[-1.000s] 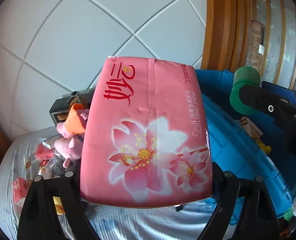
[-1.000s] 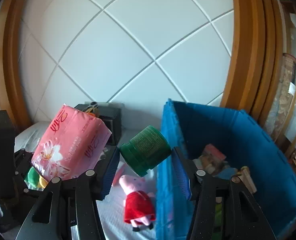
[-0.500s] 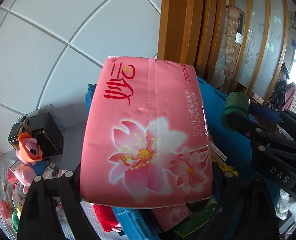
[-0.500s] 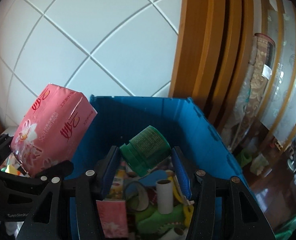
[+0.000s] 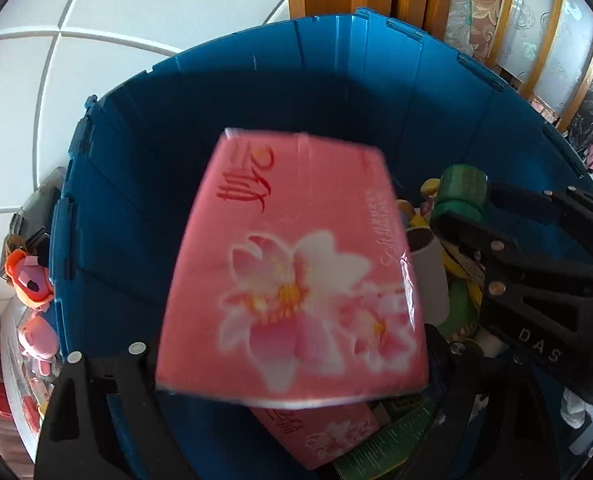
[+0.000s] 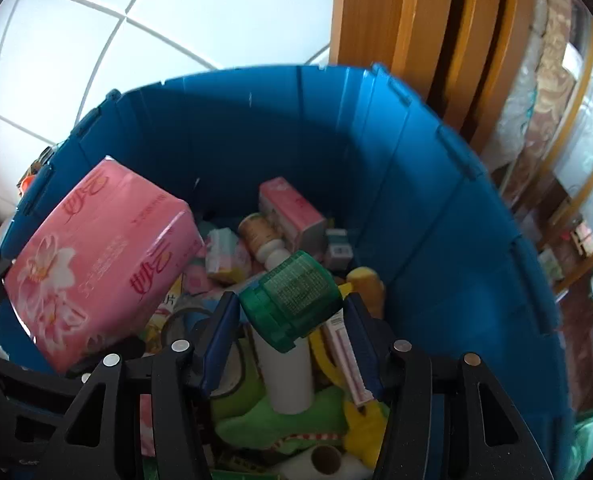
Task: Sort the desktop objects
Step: 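Lower both held items into the blue bin and open both tools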
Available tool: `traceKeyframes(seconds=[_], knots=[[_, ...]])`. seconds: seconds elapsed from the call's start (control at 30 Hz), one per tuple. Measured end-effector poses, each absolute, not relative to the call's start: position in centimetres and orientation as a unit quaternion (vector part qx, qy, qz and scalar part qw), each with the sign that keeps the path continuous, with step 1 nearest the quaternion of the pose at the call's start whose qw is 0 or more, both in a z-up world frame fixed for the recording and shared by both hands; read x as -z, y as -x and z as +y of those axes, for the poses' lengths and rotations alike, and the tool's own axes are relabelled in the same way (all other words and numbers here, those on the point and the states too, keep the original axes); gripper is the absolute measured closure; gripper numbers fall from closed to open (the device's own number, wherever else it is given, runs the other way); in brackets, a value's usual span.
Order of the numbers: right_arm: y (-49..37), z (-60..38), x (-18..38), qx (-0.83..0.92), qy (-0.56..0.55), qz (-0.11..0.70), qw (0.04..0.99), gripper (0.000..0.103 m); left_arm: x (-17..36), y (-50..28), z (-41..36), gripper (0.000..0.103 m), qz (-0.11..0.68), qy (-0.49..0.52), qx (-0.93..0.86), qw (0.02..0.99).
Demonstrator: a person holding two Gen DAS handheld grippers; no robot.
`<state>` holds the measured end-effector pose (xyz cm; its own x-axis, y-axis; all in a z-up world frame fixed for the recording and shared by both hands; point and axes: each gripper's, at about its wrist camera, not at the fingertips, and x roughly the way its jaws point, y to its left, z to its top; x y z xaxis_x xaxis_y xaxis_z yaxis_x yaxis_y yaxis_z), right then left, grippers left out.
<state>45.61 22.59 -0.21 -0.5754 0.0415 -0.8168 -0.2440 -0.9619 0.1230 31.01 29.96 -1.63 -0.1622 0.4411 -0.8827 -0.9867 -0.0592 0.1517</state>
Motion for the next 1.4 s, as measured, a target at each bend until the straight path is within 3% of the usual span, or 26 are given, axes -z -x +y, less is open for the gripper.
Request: traceKeyframes(seconds=[0.43, 0.57, 0.83, 0.9, 0.97, 1.23, 1.4], knots=[[-41.4, 23.8, 1.8, -0.871, 0.471, 0.082, 0.114, 0.05, 2.5, -29.3, 31.7, 0.011, 0.381, 0.36, -0.667, 0.53], [-40.6, 24.2, 2.7, -0.865, 0.479, 0.094, 0.115, 0.05, 2.0, -28.5, 32.8, 0.006, 0.375, 0.328, -0.694, 0.52], [-40.8, 25.7, 3.3, -0.86, 0.476, 0.118, 0.141, 0.048, 0.5, -28.9, 32.0, 0.005, 0.354, 0.275, -0.723, 0.525], [-40.6, 25.8, 3.4, -0.86, 0.476, 0.121, 0.141, 0.044, 0.8, -29.2, 32.0, 0.004, 0.366, 0.282, -0.714, 0.527], [-40.8, 25.7, 3.4, -0.86, 0.475, 0.121, 0.143, 0.029, 1.5, -29.3, 32.4, 0.004, 0.383, 0.299, -0.698, 0.526], [-40.9, 25.7, 3.3, -0.859, 0.474, 0.121, 0.149, 0.003, 1.8, -29.2, 32.7, 0.004, 0.381, 0.317, -0.684, 0.535], [-41.3, 26.1, 3.2, -0.864, 0.465, 0.133, 0.143, 0.0, 1.9, -28.9, 32.4, 0.004, 0.367, 0.33, -0.682, 0.54]])
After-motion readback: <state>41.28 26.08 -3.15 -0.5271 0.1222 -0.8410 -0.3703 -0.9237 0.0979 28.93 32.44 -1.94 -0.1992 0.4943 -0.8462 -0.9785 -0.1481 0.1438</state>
